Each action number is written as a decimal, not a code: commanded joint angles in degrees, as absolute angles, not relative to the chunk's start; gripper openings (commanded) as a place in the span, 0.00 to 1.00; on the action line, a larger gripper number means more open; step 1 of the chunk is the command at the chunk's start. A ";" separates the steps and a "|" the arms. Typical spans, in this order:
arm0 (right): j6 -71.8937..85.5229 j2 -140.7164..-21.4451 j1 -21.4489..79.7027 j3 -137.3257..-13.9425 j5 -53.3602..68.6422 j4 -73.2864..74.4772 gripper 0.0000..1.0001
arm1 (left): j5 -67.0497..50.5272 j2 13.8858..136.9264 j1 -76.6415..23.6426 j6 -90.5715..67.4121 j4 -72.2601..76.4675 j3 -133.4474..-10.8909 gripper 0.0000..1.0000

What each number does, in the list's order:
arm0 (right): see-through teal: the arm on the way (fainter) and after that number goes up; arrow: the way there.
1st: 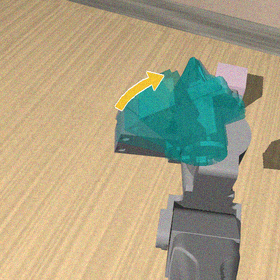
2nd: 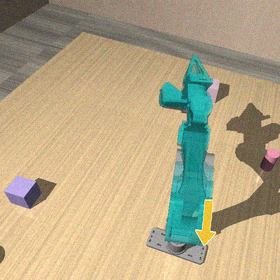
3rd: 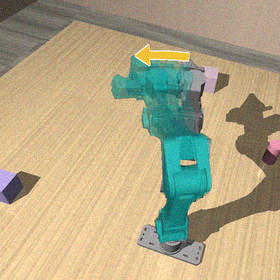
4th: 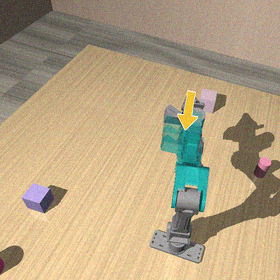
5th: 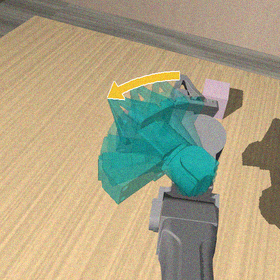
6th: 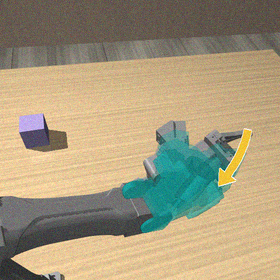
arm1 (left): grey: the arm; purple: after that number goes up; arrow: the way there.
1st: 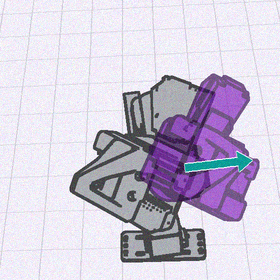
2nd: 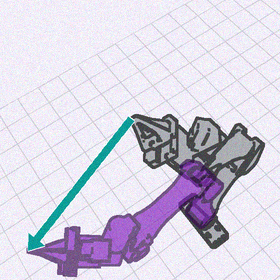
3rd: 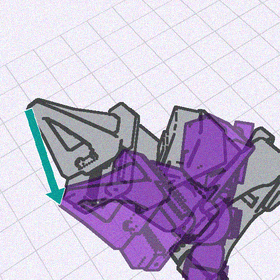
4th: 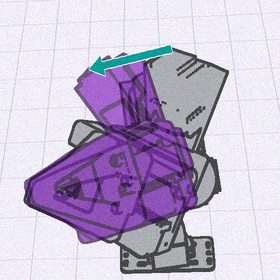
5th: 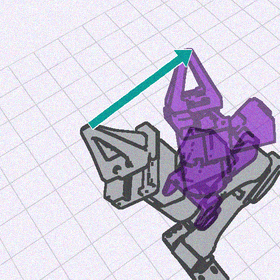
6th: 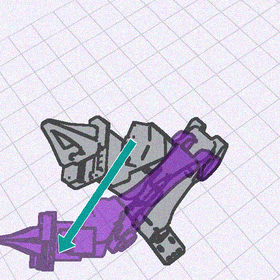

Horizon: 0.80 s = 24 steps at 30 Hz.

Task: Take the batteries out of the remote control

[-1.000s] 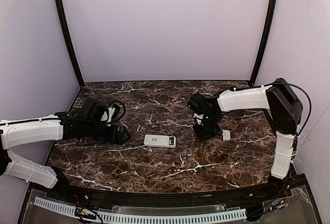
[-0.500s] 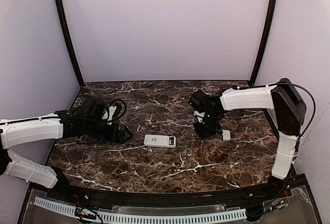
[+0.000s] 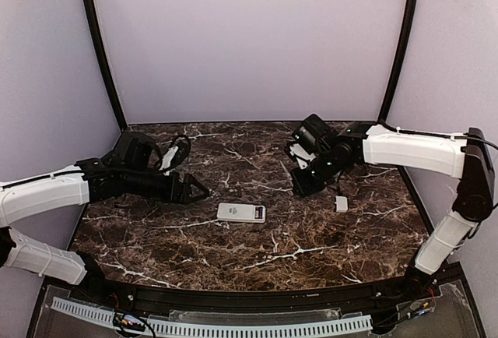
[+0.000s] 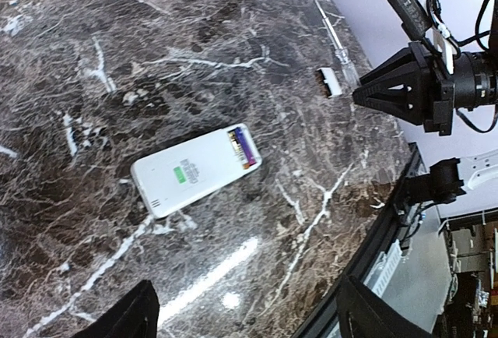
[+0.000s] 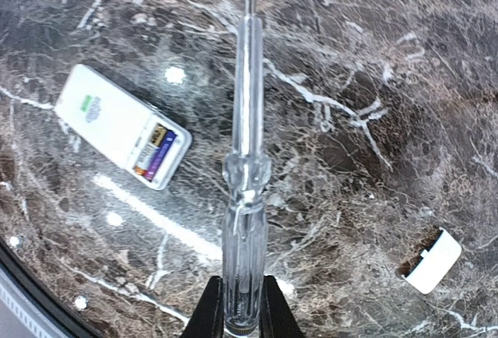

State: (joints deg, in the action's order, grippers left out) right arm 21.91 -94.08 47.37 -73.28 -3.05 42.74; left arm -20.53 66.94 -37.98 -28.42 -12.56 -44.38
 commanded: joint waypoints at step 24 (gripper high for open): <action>3.95 -86.22 67.00 -72.81 3.67 27.15 0.00 | -46.91 75.38 -37.82 -35.59 -8.48 -55.72 0.69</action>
